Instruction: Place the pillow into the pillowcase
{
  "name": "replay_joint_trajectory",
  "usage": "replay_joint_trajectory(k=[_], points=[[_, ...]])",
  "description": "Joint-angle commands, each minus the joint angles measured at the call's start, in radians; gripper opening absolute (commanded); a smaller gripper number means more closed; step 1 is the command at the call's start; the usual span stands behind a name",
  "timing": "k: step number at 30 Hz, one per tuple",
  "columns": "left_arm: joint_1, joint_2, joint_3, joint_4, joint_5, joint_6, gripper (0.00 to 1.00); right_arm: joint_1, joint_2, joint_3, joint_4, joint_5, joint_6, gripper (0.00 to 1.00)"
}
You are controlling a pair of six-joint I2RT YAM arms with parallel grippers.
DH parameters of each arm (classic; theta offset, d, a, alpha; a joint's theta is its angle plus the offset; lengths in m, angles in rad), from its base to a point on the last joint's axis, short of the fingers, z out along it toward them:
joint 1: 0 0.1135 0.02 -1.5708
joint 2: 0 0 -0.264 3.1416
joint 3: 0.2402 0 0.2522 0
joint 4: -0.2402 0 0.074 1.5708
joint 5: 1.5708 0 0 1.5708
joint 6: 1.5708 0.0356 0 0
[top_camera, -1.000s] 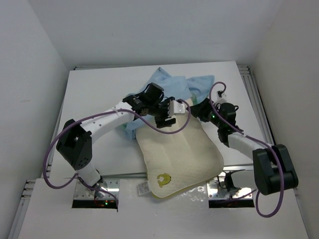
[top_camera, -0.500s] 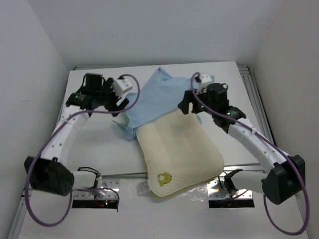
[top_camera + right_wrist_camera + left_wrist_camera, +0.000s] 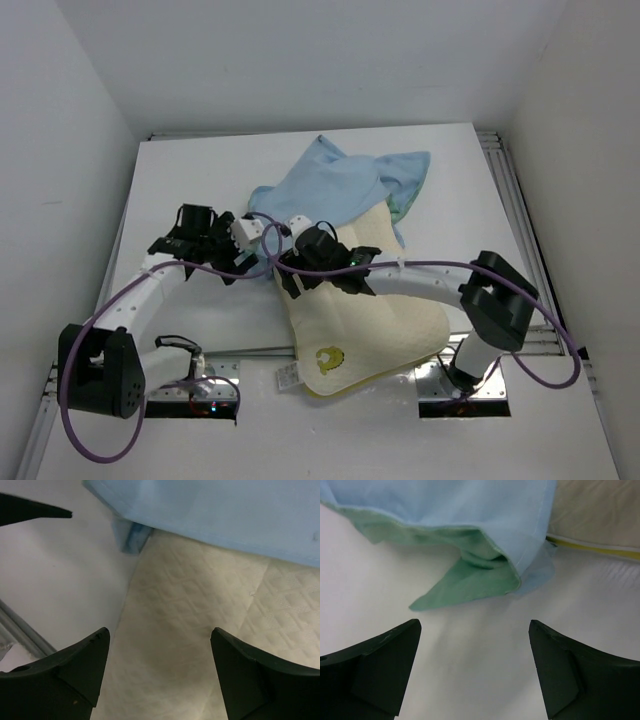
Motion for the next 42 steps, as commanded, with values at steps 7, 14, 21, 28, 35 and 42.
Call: replay_joint_trajectory(k=[7, 14, 21, 28, 35, 42], points=[[0.007, 0.084, -0.128, 0.362, 0.188, 0.103, 0.89, 0.032, 0.155, 0.048, 0.045, 0.101, 0.140, 0.86], [-0.001, 0.132, -0.209, 0.584, 0.281, 0.037, 0.50, 0.003, 0.228, 0.042, 0.051, 0.181, 0.233, 0.28], [-0.006, 0.121, -0.165, 0.436, 0.288, 0.035, 0.00, -0.128, 0.182, -0.024, 0.249, -0.042, 0.341, 0.00], [-0.006, 0.098, -0.002, 0.069, 0.275, 0.106, 0.00, -0.237, 0.002, 0.027, 0.499, -0.129, 0.359, 0.00], [-0.012, 0.078, 0.125, -0.164, 0.422, 0.153, 0.00, -0.255, -0.087, 0.050, 0.625, -0.078, 0.364, 0.00], [-0.073, 0.034, 0.188, -0.399, 0.591, 0.322, 0.00, -0.255, 0.040, 0.145, 0.599, 0.075, 0.413, 0.00]])
